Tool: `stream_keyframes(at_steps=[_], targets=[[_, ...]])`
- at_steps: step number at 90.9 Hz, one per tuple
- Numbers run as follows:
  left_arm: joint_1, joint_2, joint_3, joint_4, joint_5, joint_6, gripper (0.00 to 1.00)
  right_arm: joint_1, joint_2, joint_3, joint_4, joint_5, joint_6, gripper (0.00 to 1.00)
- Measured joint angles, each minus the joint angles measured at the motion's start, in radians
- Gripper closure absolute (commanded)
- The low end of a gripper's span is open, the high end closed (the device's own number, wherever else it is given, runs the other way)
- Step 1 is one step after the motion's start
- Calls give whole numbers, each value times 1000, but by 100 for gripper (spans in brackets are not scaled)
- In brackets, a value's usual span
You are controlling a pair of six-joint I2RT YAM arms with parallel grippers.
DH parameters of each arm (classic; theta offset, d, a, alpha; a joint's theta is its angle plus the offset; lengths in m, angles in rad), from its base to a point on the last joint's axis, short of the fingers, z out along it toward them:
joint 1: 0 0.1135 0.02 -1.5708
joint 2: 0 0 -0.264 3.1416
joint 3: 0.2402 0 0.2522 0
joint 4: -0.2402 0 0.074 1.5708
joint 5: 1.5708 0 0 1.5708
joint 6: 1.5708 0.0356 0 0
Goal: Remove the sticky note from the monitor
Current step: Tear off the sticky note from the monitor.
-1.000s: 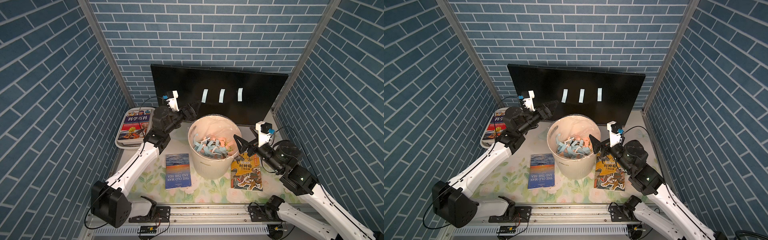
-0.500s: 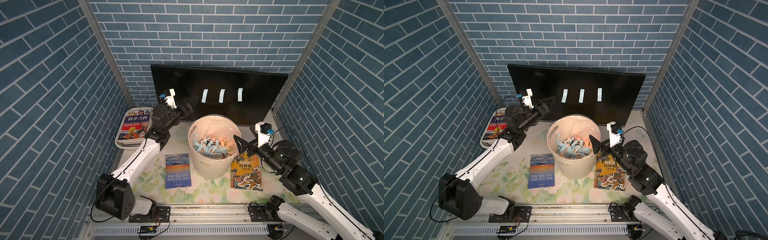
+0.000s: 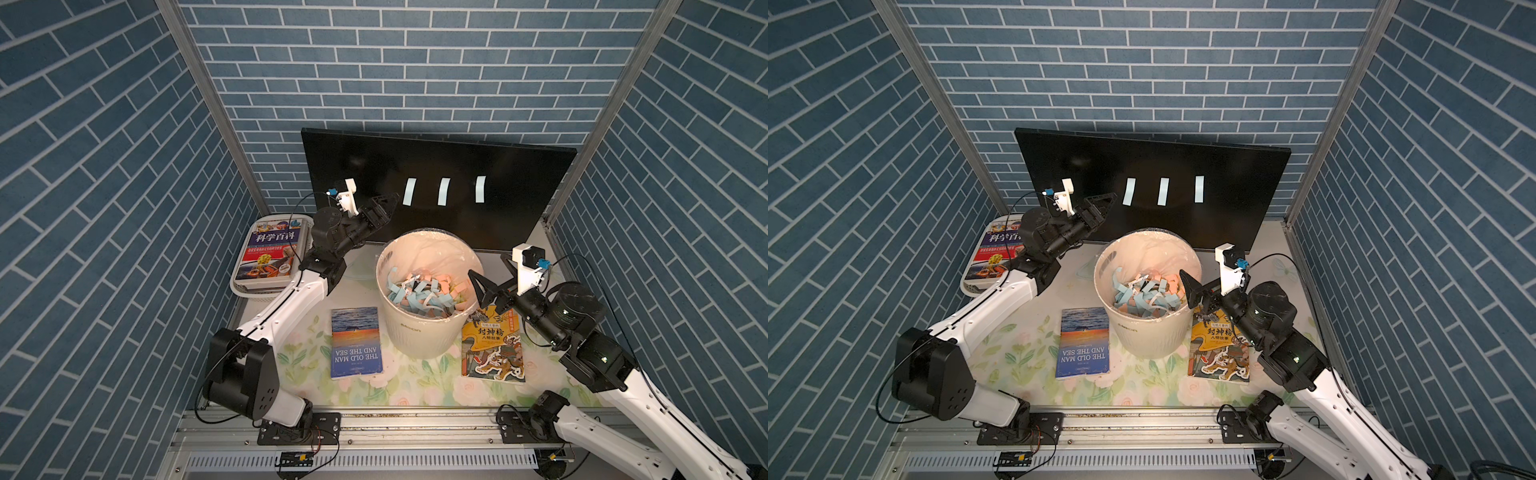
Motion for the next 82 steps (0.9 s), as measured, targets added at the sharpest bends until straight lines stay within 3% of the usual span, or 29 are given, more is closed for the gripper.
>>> stream_keyframes(at_steps=[21, 50, 82], targets=[[-26, 30, 62, 0, 5, -4, 21, 0, 0, 0, 0, 0, 0, 0], [-58, 73, 154, -34, 2, 9, 26, 0, -6, 0, 0, 0, 0, 0], [-83, 96, 169, -79, -14, 23, 34, 0, -6, 0, 0, 0, 0, 0]])
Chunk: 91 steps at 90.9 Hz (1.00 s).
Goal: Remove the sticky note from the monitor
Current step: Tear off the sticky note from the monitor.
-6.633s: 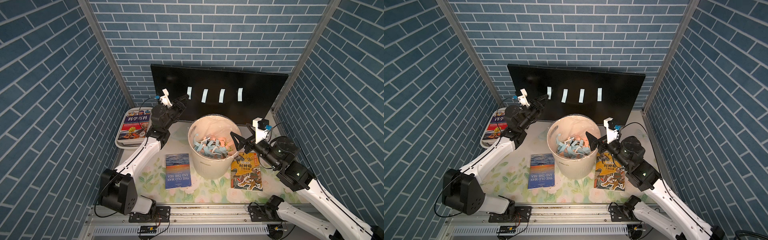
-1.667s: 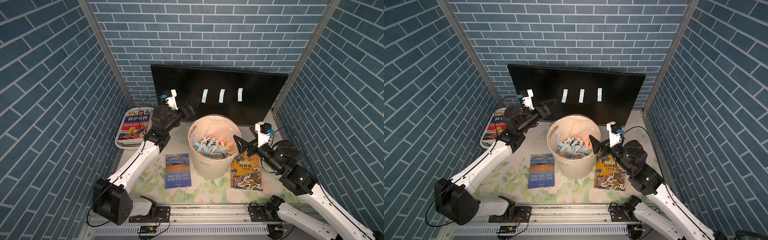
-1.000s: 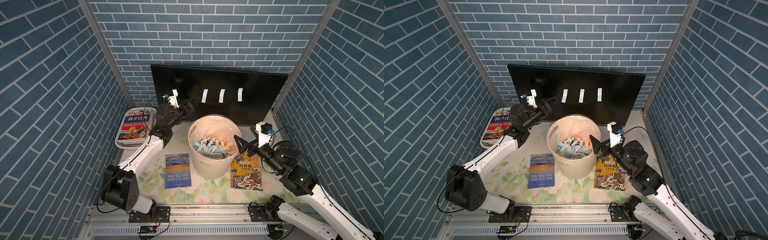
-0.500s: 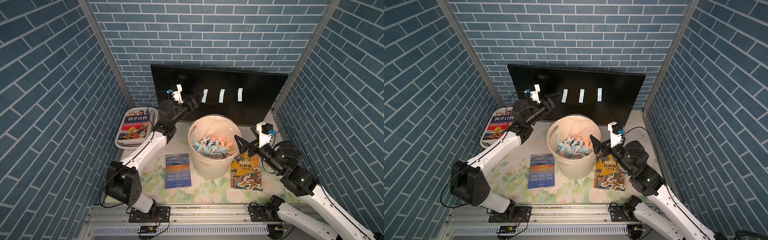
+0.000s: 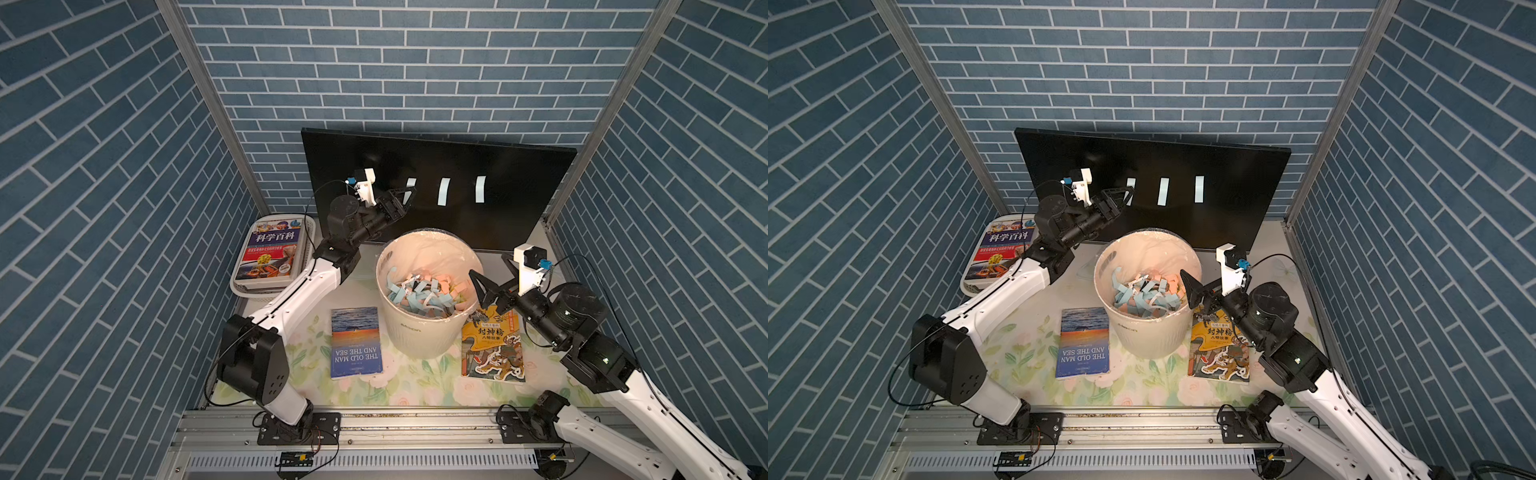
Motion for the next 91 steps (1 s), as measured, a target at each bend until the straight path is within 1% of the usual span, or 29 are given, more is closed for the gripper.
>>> stream_keyframes(at_steps=[12, 22, 43, 52, 68, 91], targets=[[-3, 3, 3, -10, -10, 3, 41, 0, 0, 0, 0, 0, 0, 0], [-4, 3, 3, -13, -18, 5, 49, 0, 0, 0, 0, 0, 0, 0], [-4, 3, 3, -13, -33, 8, 74, 0, -3, 0, 0, 0, 0, 0], [-4, 3, 3, -13, -39, 7, 82, 0, -5, 0, 0, 0, 0, 0], [-5, 3, 2, -13, -41, 14, 100, 0, -8, 0, 0, 0, 0, 0], [-13, -7, 2, -29, -51, 30, 100, 0, -8, 0, 0, 0, 0, 0]])
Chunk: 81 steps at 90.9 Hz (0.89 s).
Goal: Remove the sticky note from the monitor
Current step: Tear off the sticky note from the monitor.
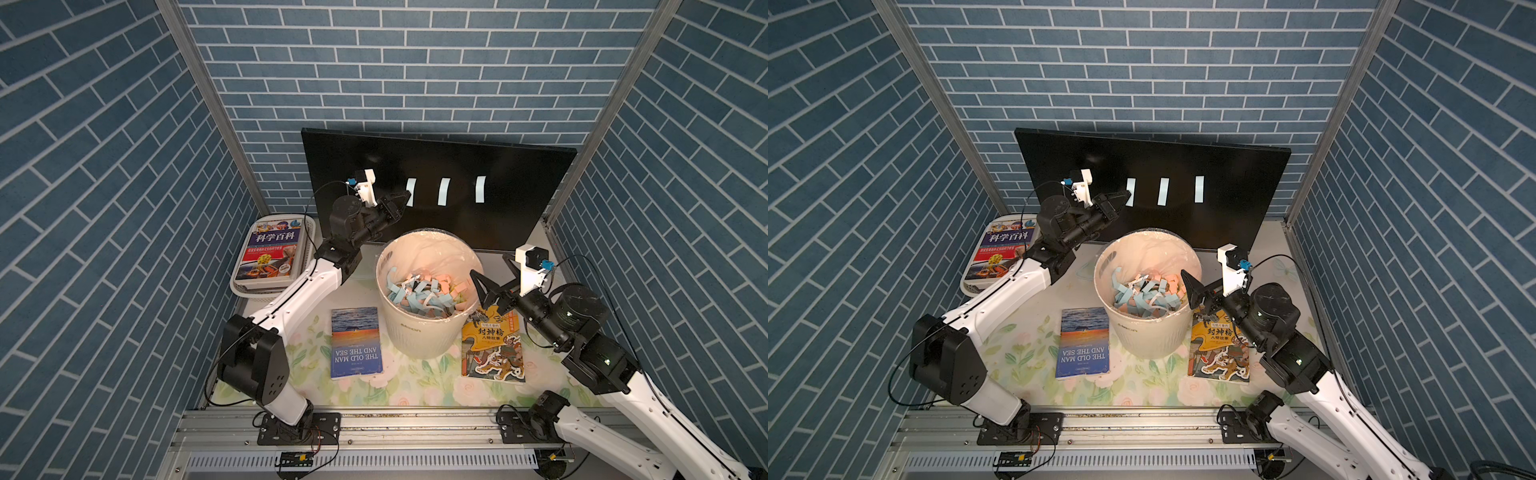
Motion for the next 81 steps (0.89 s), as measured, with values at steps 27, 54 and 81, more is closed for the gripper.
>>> stream_keyframes(at_steps=[27, 54, 81], targets=[[-27, -61, -45, 0, -8, 20, 100, 0, 0, 0, 0, 0, 0, 0], [-79, -118, -100, -14, -26, 63, 100, 0, 0, 0, 0, 0, 0, 0], [-153, -189, -117, -79, -69, 143, 100, 0, 0, 0, 0, 0, 0, 0]])
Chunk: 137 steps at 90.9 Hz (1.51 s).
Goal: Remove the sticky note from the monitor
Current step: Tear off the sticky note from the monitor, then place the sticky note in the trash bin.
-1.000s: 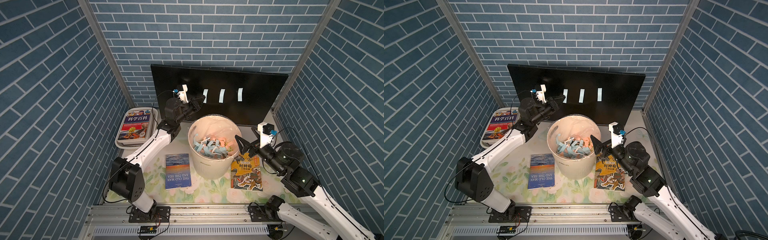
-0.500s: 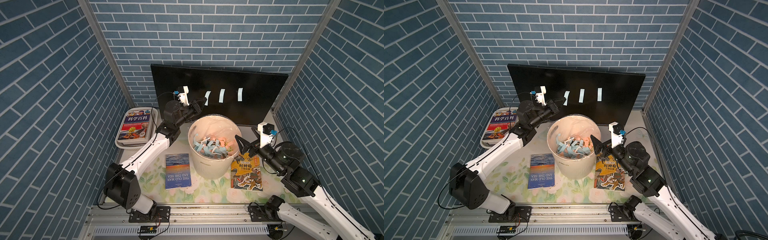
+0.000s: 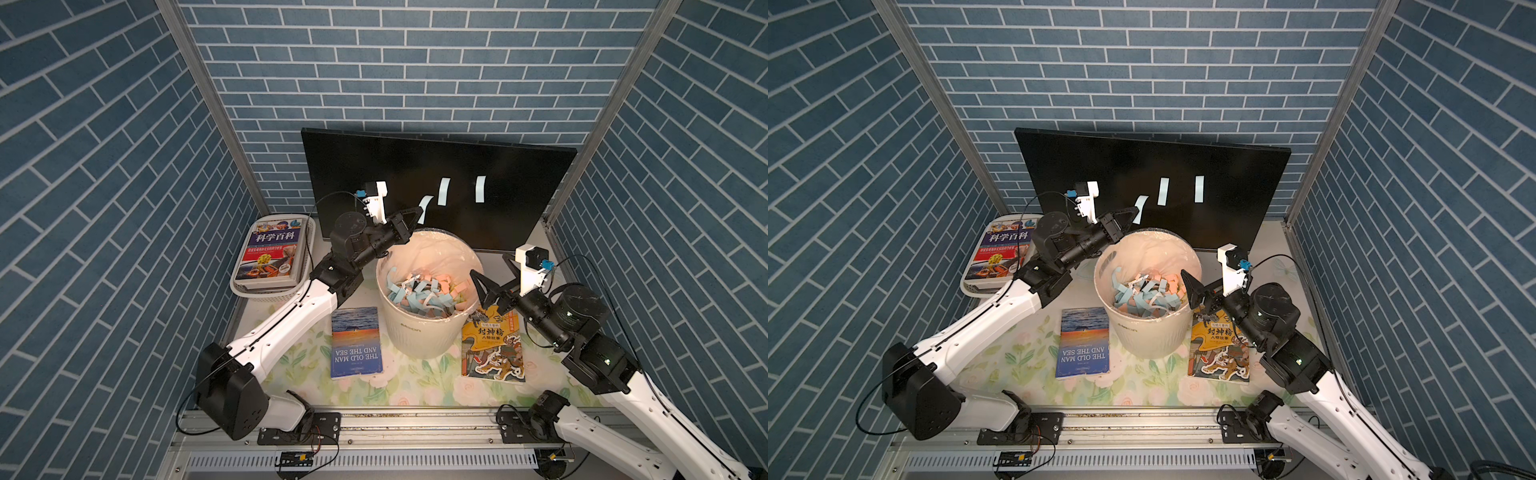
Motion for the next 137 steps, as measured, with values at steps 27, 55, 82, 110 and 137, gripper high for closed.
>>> stream_keyframes(at_steps=[27, 55, 82, 110, 137], targets=[[-112, -71, -45, -133, -98, 127, 100, 0, -1, 0, 0, -3, 0, 0], [-212, -98, -59, -261, -209, 237, 95, 0, -2, 0, 1, -7, 0, 0], [-245, -98, -81, -341, -254, 289, 70, 0, -2, -5, 8, -7, 0, 0], [-247, -95, -82, -349, -259, 305, 47, 0, -2, -8, 8, -8, 0, 0], [-247, -94, -82, -349, -260, 314, 36, 0, -2, -10, 8, -8, 0, 0]])
